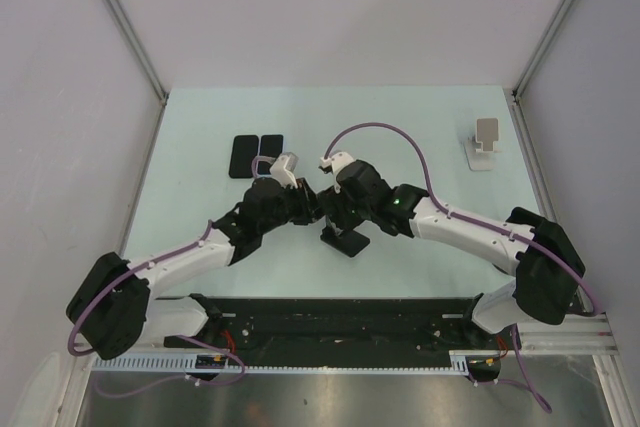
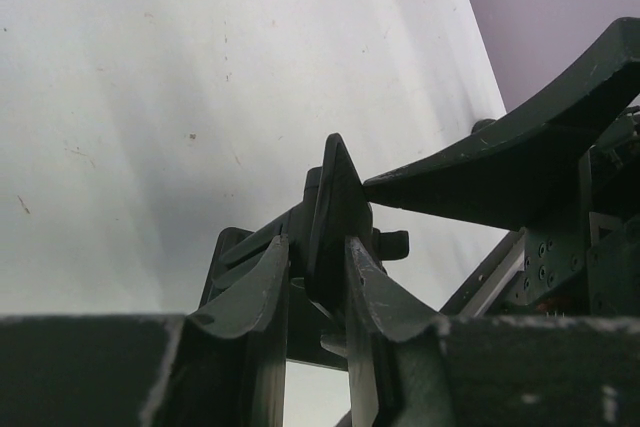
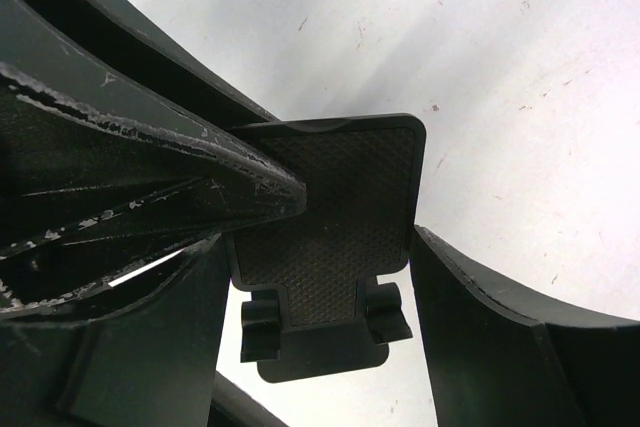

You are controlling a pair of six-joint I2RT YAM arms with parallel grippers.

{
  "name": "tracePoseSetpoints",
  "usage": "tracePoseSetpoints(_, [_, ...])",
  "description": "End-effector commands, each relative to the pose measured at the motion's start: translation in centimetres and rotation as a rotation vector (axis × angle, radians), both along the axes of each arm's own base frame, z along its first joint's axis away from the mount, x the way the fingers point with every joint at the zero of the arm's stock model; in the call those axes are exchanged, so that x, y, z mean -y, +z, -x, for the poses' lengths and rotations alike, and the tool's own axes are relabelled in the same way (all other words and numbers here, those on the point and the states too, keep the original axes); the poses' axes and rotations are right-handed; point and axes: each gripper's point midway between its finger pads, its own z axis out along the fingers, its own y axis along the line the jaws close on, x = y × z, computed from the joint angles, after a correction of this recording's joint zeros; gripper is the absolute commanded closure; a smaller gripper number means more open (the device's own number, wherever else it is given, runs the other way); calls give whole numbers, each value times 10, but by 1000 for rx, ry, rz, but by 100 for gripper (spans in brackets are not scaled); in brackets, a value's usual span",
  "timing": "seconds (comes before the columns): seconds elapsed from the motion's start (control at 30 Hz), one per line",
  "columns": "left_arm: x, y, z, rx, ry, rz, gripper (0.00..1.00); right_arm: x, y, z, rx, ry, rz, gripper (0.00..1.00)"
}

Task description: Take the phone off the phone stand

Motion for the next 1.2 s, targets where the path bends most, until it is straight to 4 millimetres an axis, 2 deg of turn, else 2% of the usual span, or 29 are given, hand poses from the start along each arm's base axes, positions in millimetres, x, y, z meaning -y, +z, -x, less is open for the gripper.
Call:
tracePoseSetpoints(0.0, [9, 46, 0, 124, -39, 67, 100, -6, 21, -7, 42, 8, -26, 58])
tracePoseSetpoints(0.07, [10, 51, 1, 131, -46, 73, 100, -6, 21, -6, 39, 13, -24, 69])
tracePoseSetpoints(0.13, [11, 53, 0, 135, -50, 76, 100, -5, 21, -6, 39, 11, -21, 70])
tracePoseSetpoints(0.23, [12, 57, 2, 142, -64, 81, 100, -3, 21, -7, 42, 4, -14, 49])
tracePoseSetpoints(0.27, [13, 58, 3, 142, -70, 82, 100, -2, 20, -8, 44, 0, -10, 37])
tracePoseSetpoints(0.3, [13, 60, 3, 147, -73, 86, 100, -2, 20, -8, 45, 0, -7, 33])
tracePoseSetpoints(0.53, [11, 66, 6, 161, -76, 92, 100, -3, 19, -11, 50, -4, -6, 28])
tracePoseSetpoints(0.67, [12, 68, 8, 160, -81, 97, 100, -5, 16, -9, 39, 8, -3, 17])
tracePoseSetpoints(0.83, [12, 69, 7, 161, -79, 100, 100, -6, 18, -11, 47, 8, -6, 17])
tracePoseSetpoints(0.93, [12, 68, 7, 159, -81, 97, 100, -6, 20, -11, 50, 7, -9, 23])
tracePoseSetpoints(1.0, [11, 67, 7, 157, -81, 94, 99, -6, 22, -11, 54, 9, -14, 30])
tracePoseSetpoints(1.03, [11, 66, 7, 157, -82, 92, 97, -6, 22, -11, 56, 8, -14, 37])
tracePoseSetpoints(1.1, [10, 65, 7, 160, -78, 85, 87, -5, 23, -12, 61, 4, -9, 47])
tracePoseSetpoints(1.13, [7, 65, 7, 167, -69, 80, 82, -4, 24, -12, 65, 2, -8, 55])
tracePoseSetpoints(1.17, [6, 67, 6, 180, -65, 72, 72, -2, 24, -12, 67, 0, -2, 59])
